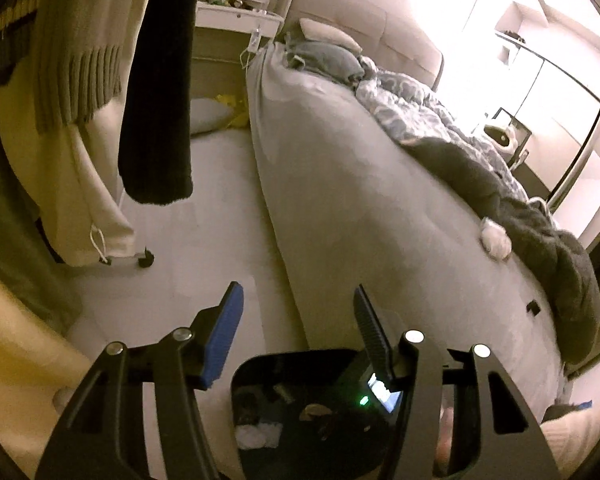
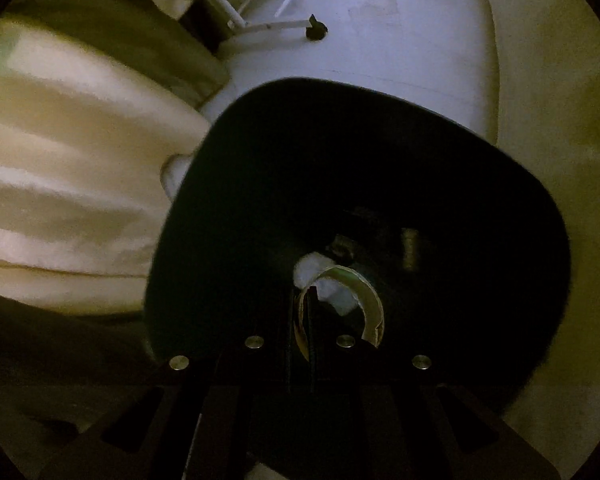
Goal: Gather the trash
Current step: 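Carry the cloth ball and tape roll to the black bin and open both tools, then move both tools back over the bed toward the remaining trash, then grasp the black curved plastic piece with the right tool while the left tool grasps a white cloth ball, then carry the black piece and cloth ball to the black bin and open both tools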
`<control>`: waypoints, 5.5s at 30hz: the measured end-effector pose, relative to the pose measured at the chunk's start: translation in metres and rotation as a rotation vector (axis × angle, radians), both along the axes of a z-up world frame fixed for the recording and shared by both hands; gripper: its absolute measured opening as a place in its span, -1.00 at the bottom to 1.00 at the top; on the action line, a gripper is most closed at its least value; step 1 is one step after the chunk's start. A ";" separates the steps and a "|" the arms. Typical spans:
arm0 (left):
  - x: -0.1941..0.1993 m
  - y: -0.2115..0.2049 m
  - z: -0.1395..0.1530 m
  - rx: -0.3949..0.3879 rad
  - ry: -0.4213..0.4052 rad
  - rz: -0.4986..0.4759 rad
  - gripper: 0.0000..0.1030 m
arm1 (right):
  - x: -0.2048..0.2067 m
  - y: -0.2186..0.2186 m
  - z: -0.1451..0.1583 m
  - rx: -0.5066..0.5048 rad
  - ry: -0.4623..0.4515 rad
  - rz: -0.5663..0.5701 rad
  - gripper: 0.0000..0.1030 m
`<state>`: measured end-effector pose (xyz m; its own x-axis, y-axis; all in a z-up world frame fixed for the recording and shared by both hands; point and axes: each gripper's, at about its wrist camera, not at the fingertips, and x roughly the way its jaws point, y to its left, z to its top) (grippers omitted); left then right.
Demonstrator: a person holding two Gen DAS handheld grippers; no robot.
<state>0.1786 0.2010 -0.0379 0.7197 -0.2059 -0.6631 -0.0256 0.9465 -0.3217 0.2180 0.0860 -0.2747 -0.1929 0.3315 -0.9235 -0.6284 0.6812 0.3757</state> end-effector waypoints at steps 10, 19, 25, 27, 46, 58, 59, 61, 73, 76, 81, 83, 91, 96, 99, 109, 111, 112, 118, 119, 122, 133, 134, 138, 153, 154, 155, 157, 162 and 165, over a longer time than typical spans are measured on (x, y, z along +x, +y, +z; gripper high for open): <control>0.011 -0.015 0.030 -0.018 -0.067 0.020 0.26 | -0.003 0.007 0.017 -0.009 -0.026 0.048 0.26; 0.028 -0.053 0.051 -0.035 -0.122 -0.004 0.35 | 0.011 -0.013 0.070 0.083 -0.109 0.021 0.44; 0.039 -0.078 0.066 -0.036 -0.159 0.013 0.52 | 0.027 -0.050 0.119 0.202 -0.212 -0.027 0.53; 0.042 -0.083 0.067 -0.040 -0.159 0.009 0.53 | 0.034 -0.065 0.134 0.243 -0.258 -0.050 0.56; 0.079 -0.187 0.067 0.029 -0.182 -0.095 0.71 | 0.071 -0.212 0.188 0.265 -0.545 -0.290 0.74; 0.099 -0.245 0.060 0.050 -0.201 -0.179 0.82 | 0.075 -0.285 0.200 0.211 -0.665 -0.433 0.78; 0.099 -0.250 0.060 0.053 -0.204 -0.185 0.84 | 0.076 -0.292 0.200 0.198 -0.673 -0.455 0.79; 0.103 -0.260 0.058 0.057 -0.206 -0.197 0.85 | 0.077 -0.306 0.198 0.178 -0.679 -0.490 0.80; 0.120 -0.307 0.041 0.089 -0.197 -0.250 0.87 | 0.083 -0.375 0.182 0.096 -0.683 -0.650 0.80; 0.125 -0.319 0.039 0.098 -0.200 -0.267 0.87 | 0.080 -0.384 0.177 0.098 -0.665 -0.658 0.80; 0.128 -0.339 0.036 0.134 -0.222 -0.303 0.87 | 0.074 -0.395 0.172 0.101 -0.651 -0.670 0.80; 0.129 -0.349 0.035 0.155 -0.233 -0.318 0.87 | 0.075 -0.398 0.170 0.113 -0.631 -0.681 0.79; 0.141 -0.380 0.019 0.171 -0.208 -0.353 0.87 | 0.068 -0.410 0.162 0.110 -0.594 -0.690 0.33; 0.148 -0.394 0.007 0.206 -0.189 -0.361 0.87 | 0.066 -0.416 0.156 0.121 -0.559 -0.694 0.19; 0.153 -0.402 0.000 0.222 -0.180 -0.363 0.87 | 0.064 -0.420 0.157 0.135 -0.557 -0.692 0.08; 0.173 -0.416 -0.027 0.216 -0.121 -0.355 0.86 | 0.058 -0.429 0.162 0.189 -0.552 -0.670 -0.14; 0.176 -0.419 -0.032 0.214 -0.112 -0.359 0.86 | 0.056 -0.432 0.167 0.212 -0.561 -0.669 -0.15; 0.178 -0.421 -0.034 0.210 -0.108 -0.358 0.86 | 0.056 -0.435 0.170 0.220 -0.572 -0.667 -0.15; 0.191 -0.421 -0.049 0.147 -0.056 -0.330 0.85 | 0.051 -0.448 0.181 0.280 -0.595 -0.660 -0.14; 0.192 -0.421 -0.050 0.136 -0.049 -0.325 0.85 | 0.050 -0.451 0.181 0.294 -0.589 -0.664 -0.14; 0.199 -0.417 -0.057 0.107 -0.020 -0.298 0.81 | 0.049 -0.458 0.183 0.321 -0.580 -0.676 -0.14; 0.212 -0.401 -0.074 -0.029 0.050 -0.258 0.19 | 0.050 -0.474 0.185 0.358 -0.570 -0.689 -0.14; 0.212 -0.402 -0.074 -0.037 0.052 -0.270 0.13 | 0.051 -0.474 0.185 0.362 -0.565 -0.691 -0.14; 0.207 -0.405 -0.071 -0.029 0.047 -0.282 0.00 | 0.052 -0.476 0.191 0.394 -0.555 -0.707 -0.14; 0.181 -0.381 -0.047 0.000 0.024 -0.329 -0.20 | 0.064 -0.450 0.215 0.411 -0.601 -0.708 -0.14; 0.179 -0.378 -0.045 0.007 0.022 -0.335 -0.21 | 0.065 -0.447 0.216 0.413 -0.601 -0.707 -0.14; 0.177 -0.375 -0.043 0.017 0.019 -0.339 -0.21 | 0.067 -0.442 0.217 0.414 -0.602 -0.707 -0.14; 0.171 -0.370 -0.038 0.042 0.010 -0.346 -0.21 | 0.070 -0.435 0.217 0.414 -0.603 -0.706 -0.14; 0.159 -0.355 -0.030 0.086 -0.002 -0.362 -0.21 | 0.078 -0.413 0.217 0.412 -0.597 -0.696 -0.14; 0.150 -0.347 -0.025 0.164 -0.026 -0.376 -0.21 | 0.081 -0.399 0.218 0.412 -0.597 -0.683 -0.14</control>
